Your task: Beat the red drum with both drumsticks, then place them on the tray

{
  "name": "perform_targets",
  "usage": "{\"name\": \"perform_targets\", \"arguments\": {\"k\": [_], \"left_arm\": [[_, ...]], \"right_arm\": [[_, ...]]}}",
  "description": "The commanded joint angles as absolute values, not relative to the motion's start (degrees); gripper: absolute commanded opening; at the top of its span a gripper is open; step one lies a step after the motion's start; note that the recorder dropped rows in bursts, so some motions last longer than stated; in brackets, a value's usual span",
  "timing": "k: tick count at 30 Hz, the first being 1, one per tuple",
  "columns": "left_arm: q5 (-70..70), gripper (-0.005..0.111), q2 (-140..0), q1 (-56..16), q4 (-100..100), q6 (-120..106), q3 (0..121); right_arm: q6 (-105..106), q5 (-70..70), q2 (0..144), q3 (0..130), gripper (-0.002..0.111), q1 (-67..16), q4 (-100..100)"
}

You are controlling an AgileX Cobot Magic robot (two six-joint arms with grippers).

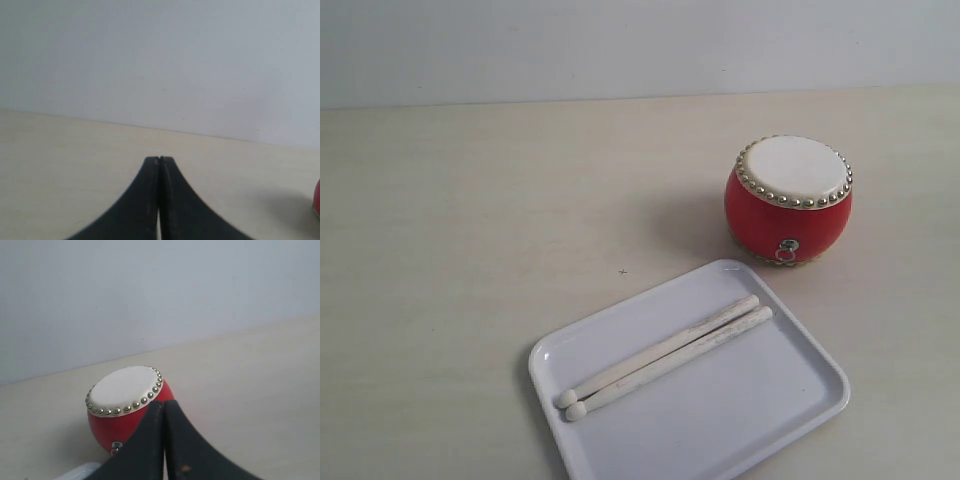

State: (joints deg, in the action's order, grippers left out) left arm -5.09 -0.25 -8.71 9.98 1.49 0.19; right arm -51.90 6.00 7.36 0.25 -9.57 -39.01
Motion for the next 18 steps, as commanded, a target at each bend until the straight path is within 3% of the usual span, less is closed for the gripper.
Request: {"name": "perform_targets", "arguments": {"k": [1, 4, 14, 18], "left_arm": [[-5.35, 0.000, 0.00, -8.57, 9.90, 1.74, 0.00], [-5.35, 0.000, 0.00, -8.57, 9.90, 1.74, 0.00], [-5.35, 0.000, 0.00, -8.57, 9.90, 1.74, 0.00], [-5.35, 0.000, 0.00, -8.57, 9.90, 1.74, 0.00]], "right_arm": [[-20.73, 5.42, 7.19, 0.00, 0.000, -9.35, -13.22], [-6.68, 5.03, 7.19, 0.00, 0.000, -9.35, -3.64], [-6.76, 3.30, 6.66, 0.00, 0.000, -8.93, -3.05], [-9.34, 2.46, 5.56, 0.00, 0.000, -0.40, -2.93]]}}
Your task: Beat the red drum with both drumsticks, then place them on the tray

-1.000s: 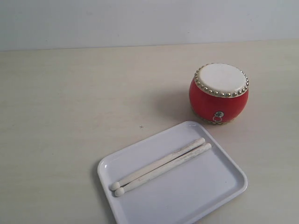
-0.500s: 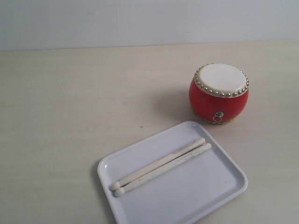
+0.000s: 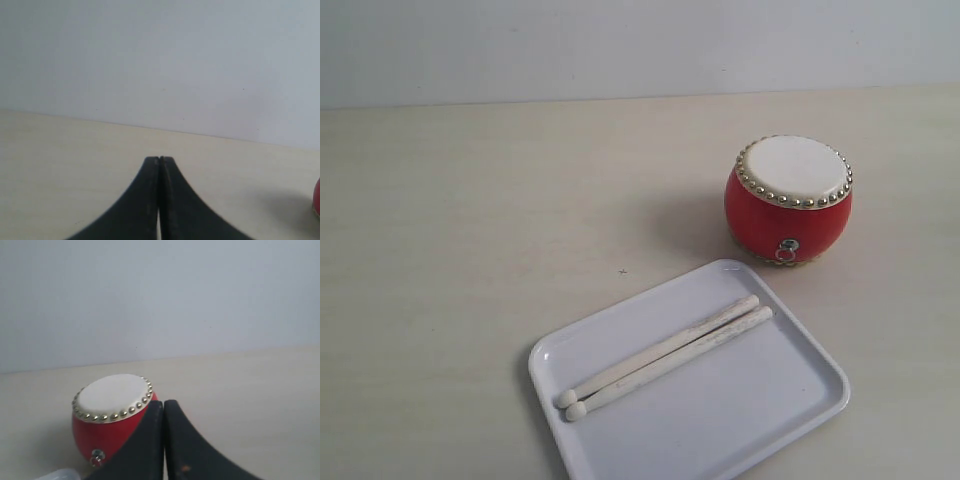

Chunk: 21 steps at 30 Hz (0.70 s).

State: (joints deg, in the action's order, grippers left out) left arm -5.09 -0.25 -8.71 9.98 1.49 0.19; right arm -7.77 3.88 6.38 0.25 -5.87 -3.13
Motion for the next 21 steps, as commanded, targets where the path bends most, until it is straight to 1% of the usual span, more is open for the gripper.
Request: {"name": "perform_targets", "arguments": {"k": [1, 3, 5, 7, 21], "left_arm": [[-5.35, 0.000, 0.00, -8.57, 9.90, 1.74, 0.00], [-5.35, 0.000, 0.00, -8.57, 9.90, 1.74, 0.00], [-5.35, 0.000, 0.00, -8.57, 9.90, 1.74, 0.00], [-5.35, 0.000, 0.00, -8.57, 9.90, 1.74, 0.00], [-5.35, 0.000, 0.00, -8.57, 9.90, 1.74, 0.00]], "right_arm": [[-9.34, 2.46, 4.92, 0.00, 0.000, 0.94, -2.93], [-9.34, 3.71, 2.98, 0.00, 0.000, 1.97, -2.93], [-9.13, 8.01, 0.00, 0.00, 0.000, 1.97, -2.93], [-9.30, 9.81, 0.00, 0.00, 0.000, 1.97, -2.93], [-9.30, 11.27, 0.00, 0.00, 0.000, 1.97, -1.86]]}}
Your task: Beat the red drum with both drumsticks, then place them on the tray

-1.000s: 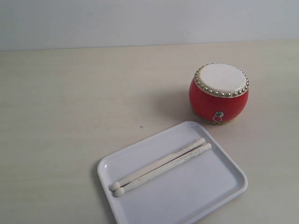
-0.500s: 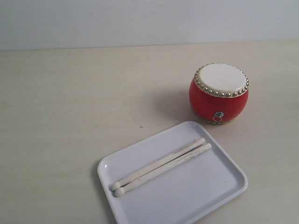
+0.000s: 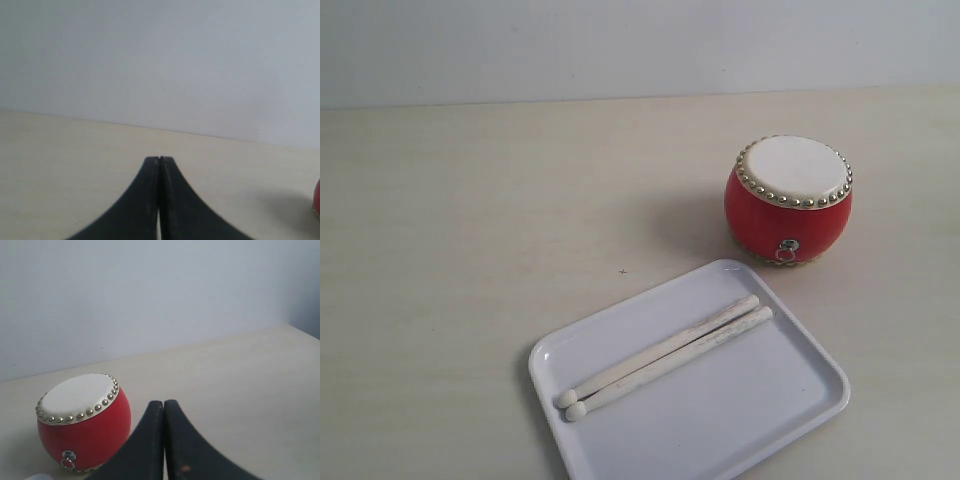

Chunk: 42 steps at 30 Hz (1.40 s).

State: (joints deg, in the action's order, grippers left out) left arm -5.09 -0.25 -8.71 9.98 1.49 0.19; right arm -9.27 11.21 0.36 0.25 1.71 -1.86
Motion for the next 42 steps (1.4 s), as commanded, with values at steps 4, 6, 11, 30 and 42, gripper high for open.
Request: {"name": "perform_targets", "arguments": {"k": [4, 6, 11, 30, 42], "left_arm": [[-5.35, 0.000, 0.00, -8.57, 9.90, 1.74, 0.00], [-5.35, 0.000, 0.00, -8.57, 9.90, 1.74, 0.00], [-5.35, 0.000, 0.00, -8.57, 9.90, 1.74, 0.00], [-5.35, 0.000, 0.00, -8.57, 9.90, 1.74, 0.00], [-5.35, 0.000, 0.00, -8.57, 9.90, 1.74, 0.00]], "right_arm": [[-9.30, 11.27, 0.00, 0.00, 0.000, 1.97, -1.86], [-9.30, 11.27, 0.00, 0.00, 0.000, 1.97, -1.86], [-9.30, 11.27, 0.00, 0.00, 0.000, 1.97, -1.86], [-9.19, 11.27, 0.00, 0.00, 0.000, 1.97, -1.86], [-9.19, 11.27, 0.00, 0.00, 0.000, 1.97, -1.86]]}}
